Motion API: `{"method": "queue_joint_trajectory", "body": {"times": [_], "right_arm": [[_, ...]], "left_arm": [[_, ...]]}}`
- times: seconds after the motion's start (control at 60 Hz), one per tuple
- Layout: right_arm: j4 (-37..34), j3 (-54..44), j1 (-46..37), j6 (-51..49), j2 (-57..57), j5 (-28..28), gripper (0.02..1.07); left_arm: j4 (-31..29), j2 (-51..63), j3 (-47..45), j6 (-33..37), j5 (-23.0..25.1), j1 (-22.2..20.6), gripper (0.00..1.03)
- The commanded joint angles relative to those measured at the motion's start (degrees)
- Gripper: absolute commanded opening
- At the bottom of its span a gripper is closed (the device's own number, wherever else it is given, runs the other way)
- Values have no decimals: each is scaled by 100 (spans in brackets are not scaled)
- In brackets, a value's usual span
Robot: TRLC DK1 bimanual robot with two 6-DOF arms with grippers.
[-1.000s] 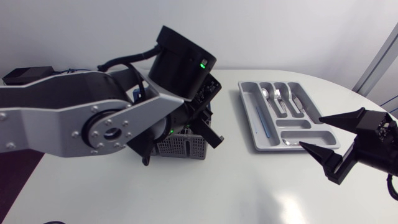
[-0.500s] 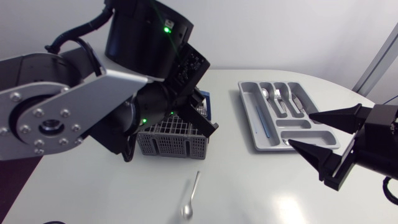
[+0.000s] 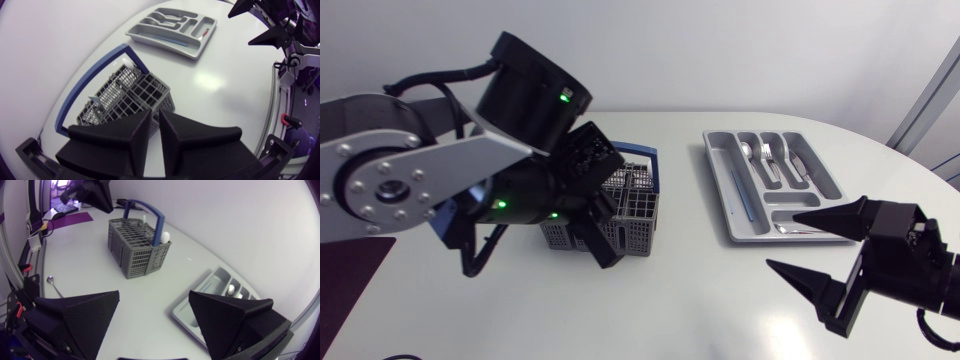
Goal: Unload the cutlery basket into the drawer organizer.
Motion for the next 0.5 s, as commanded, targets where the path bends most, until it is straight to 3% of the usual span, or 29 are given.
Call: {"method": "queue_joint_trajectory", "body": {"times": [0.0,0.117,0.3,0.483], "right_arm": [[-271,-100,306,-342,120,-28,102],[-491,-47,912,-509,392,-10,102],[-772,207,2046,-738,1219,25,102],[-763,629,2872,-1019,2546,25,102]], "left_arm": [[-265,-296,-2,97,247,306,33],[-441,-621,-213,132,397,544,51],[-520,-1166,-679,176,485,746,54],[-678,-1473,-925,501,889,1352,54]]}}
